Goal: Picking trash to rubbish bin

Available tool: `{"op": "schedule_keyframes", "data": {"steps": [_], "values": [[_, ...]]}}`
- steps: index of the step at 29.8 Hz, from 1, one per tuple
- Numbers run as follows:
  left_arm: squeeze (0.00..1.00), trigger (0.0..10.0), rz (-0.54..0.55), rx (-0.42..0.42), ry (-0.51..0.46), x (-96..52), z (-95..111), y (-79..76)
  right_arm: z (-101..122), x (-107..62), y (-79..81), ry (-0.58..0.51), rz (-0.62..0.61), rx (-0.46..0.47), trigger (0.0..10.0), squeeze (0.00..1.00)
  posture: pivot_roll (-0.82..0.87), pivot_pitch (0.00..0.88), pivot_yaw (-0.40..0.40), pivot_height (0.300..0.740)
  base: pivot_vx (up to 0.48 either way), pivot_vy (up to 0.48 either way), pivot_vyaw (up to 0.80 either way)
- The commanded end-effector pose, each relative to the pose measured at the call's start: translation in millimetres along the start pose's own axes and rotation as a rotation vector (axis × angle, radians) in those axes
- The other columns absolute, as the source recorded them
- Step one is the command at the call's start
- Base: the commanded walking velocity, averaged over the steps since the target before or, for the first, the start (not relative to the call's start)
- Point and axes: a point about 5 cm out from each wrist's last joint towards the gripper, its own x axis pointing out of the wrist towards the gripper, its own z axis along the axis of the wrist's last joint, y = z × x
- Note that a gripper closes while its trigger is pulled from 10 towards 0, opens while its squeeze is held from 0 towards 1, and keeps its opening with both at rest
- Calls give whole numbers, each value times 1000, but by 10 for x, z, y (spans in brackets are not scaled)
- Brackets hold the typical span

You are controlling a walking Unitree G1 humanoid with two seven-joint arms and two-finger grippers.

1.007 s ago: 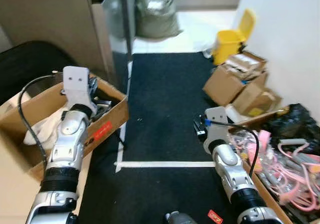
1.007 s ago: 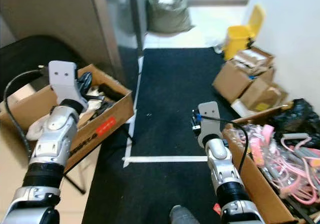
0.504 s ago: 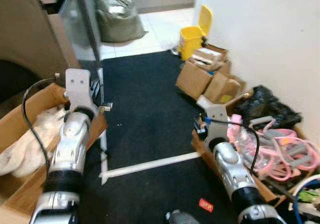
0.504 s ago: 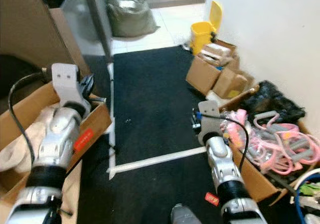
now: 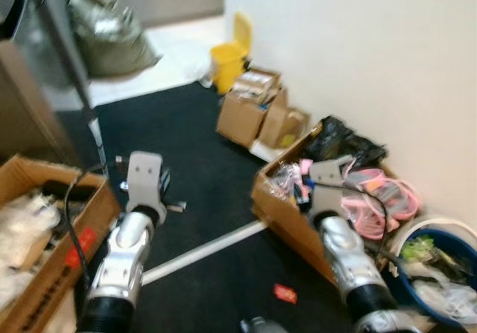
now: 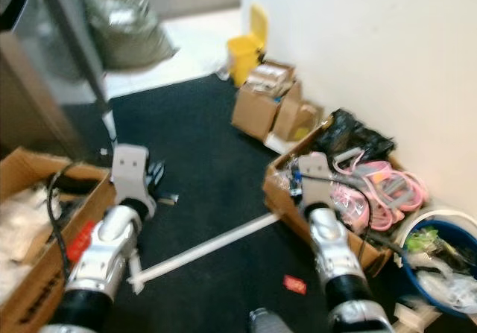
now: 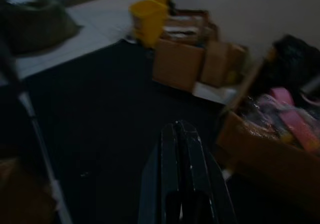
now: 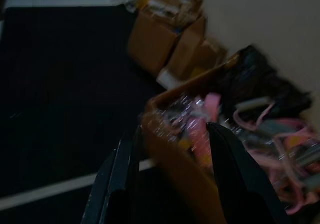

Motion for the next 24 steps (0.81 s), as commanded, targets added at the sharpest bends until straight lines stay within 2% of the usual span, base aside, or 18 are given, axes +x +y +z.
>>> {"op": "schedule_keyframes", "data": {"steps": [1, 7, 24], "values": [[0, 10000, -1, 0, -8, -2, 23, -35, -19, -10, 22, 12, 9, -2, 10000, 0, 45, 44, 12, 740, 0, 0, -650], [0, 10000, 5, 32, 0, -5, 21, -31, -43, -17, 58, 29, 13, 27, 10000, 0, 46, 46, 14, 740, 0, 0, -651], [0, 10000, 16, 53, -7, 41, 63, -3, -39, -29, 47, 20, 0, 25, 10000, 0, 43, 42, 25, 740, 0, 0, -654]]}}
